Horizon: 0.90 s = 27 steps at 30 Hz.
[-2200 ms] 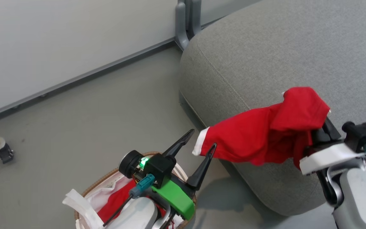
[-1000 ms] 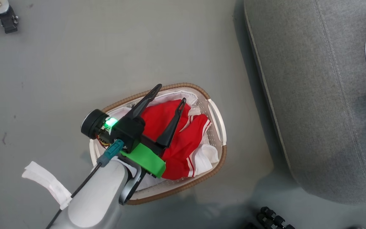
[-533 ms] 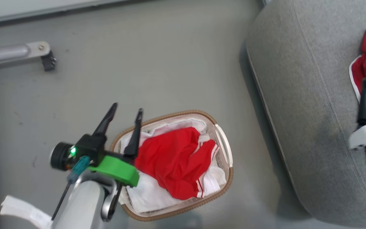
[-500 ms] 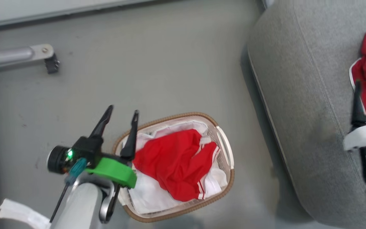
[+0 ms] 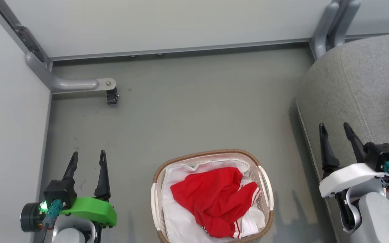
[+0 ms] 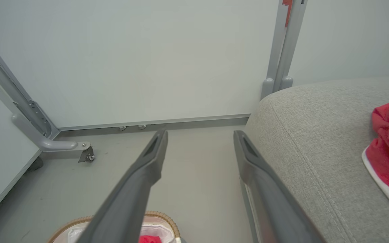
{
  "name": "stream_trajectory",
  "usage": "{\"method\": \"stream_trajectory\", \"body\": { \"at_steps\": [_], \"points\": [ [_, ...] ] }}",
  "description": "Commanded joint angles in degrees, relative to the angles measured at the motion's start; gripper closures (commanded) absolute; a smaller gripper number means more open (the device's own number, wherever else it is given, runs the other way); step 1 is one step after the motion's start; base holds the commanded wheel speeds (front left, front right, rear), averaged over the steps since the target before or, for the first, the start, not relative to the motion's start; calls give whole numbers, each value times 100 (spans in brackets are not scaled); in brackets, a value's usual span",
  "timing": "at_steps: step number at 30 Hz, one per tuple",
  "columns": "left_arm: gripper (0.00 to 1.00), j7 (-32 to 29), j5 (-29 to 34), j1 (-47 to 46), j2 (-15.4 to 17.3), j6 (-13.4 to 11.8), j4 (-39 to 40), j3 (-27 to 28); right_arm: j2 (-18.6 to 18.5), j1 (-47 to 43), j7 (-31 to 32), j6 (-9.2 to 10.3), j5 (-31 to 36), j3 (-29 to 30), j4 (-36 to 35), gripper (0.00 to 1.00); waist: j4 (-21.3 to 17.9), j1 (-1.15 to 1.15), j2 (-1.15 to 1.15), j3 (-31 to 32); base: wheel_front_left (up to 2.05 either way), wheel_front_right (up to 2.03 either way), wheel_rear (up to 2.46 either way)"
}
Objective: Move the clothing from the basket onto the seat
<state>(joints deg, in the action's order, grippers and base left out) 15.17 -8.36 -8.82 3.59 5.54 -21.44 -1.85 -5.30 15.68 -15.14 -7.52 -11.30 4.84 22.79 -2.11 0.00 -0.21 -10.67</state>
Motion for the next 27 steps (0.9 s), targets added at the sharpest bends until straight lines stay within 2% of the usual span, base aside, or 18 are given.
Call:
{"method": "stream_trajectory", "body": {
  "at_steps": [1, 7, 17, 22, 27],
  "points": [
    [0, -4, 62, 172, -19, -2, -20, 85, 8, -195, -1, 6, -25, -42, 31, 0, 388, 0, 21, 469, 0, 0, 0],
    [0, -5, 77, 574, -56, 40, 7, 272, 81, -598, -1, 6, -40, -123, 58, 0, 412, 0, 21, 764, 0, 0, 0],
    [0, -4, -65, 818, -65, 76, 41, 198, 121, -782, -1, 6, -50, -296, 106, 0, 335, 0, 21, 840, 0, 0, 0],
    [0, -4, -160, 624, -66, 98, -11, -15, 103, -560, -1, 6, -50, -333, 36, 0, 259, 0, 21, 652, 0, 0, 0],
    [0, -5, -257, 335, -64, 136, -167, -405, 131, -213, -1, 6, -101, -396, -228, 0, 71, 0, 21, 200, 0, 0, 0]
  ]
}}
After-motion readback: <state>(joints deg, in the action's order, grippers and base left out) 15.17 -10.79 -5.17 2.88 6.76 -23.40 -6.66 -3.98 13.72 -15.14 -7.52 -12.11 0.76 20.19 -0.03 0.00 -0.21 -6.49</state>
